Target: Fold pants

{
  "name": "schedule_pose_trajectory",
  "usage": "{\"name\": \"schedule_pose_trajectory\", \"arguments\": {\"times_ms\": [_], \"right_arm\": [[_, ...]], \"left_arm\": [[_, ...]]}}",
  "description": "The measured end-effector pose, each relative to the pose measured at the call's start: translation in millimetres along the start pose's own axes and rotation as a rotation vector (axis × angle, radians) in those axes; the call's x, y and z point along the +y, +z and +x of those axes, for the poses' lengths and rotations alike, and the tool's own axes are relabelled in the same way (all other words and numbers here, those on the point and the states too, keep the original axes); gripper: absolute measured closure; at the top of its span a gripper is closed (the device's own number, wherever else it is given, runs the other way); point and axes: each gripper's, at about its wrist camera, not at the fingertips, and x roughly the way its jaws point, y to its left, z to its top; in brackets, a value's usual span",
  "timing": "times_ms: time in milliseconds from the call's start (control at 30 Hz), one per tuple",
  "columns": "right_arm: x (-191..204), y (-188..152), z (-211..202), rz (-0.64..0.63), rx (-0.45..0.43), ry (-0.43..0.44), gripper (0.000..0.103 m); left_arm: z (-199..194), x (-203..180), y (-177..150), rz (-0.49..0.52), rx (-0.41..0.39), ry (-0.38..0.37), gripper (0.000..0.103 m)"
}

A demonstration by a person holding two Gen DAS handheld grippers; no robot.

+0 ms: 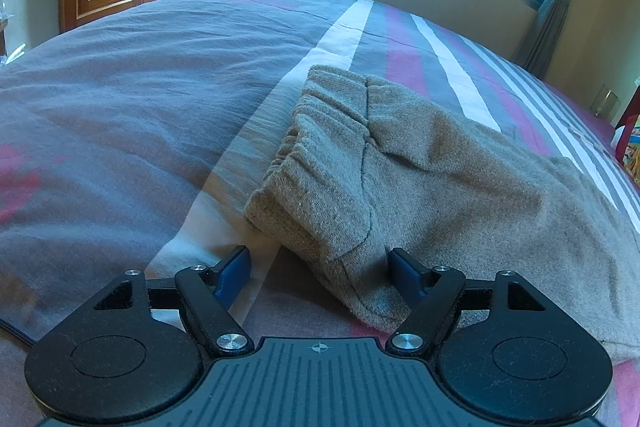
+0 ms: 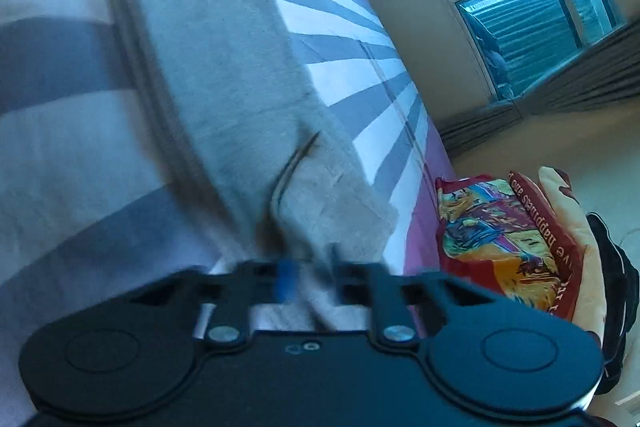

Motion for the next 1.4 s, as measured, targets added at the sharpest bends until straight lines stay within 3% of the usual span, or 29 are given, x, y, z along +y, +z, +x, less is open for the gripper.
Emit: {"name": "schedule_pose_trajectory", "arguments": {"times_ms": [100, 300, 500, 767, 867, 1167, 1400], "right_arm": [[-20, 9, -9, 0.117, -0.039, -0.034, 0.094], [-97, -5, -28, 0.594, -0.098, -0.068, 0.094], [-154, -61, -14, 0.976, -0.021, -0.031, 0.094], [-161, -148, 14, 1.322, 0.085, 0.026, 0.095], [-154, -167, 17, 1.398, 0.100, 0.053, 0.095], [-144, -182, 38, 1.422, 0.116, 0.081, 0.095], [-128, -196, 66, 1.421, 0.215, 0.087, 0.093]], "left_arm": [[0, 0, 0, 0.000, -0.002, -0.003, 0.027], [0, 0, 0, -0.001, -0.002, -0.004, 0.027], [0, 0, 0, -0.002, -0.002, -0.004, 0.027], [1, 0, 1, 0.001, 0.002, -0.003, 0.027], [2, 0, 2, 0.002, 0.004, -0.003, 0.026], [3, 0, 3, 0.003, 0.008, -0.002, 0.026], [4, -1, 3, 0.005, 0.009, 0.003, 0.026]]}}
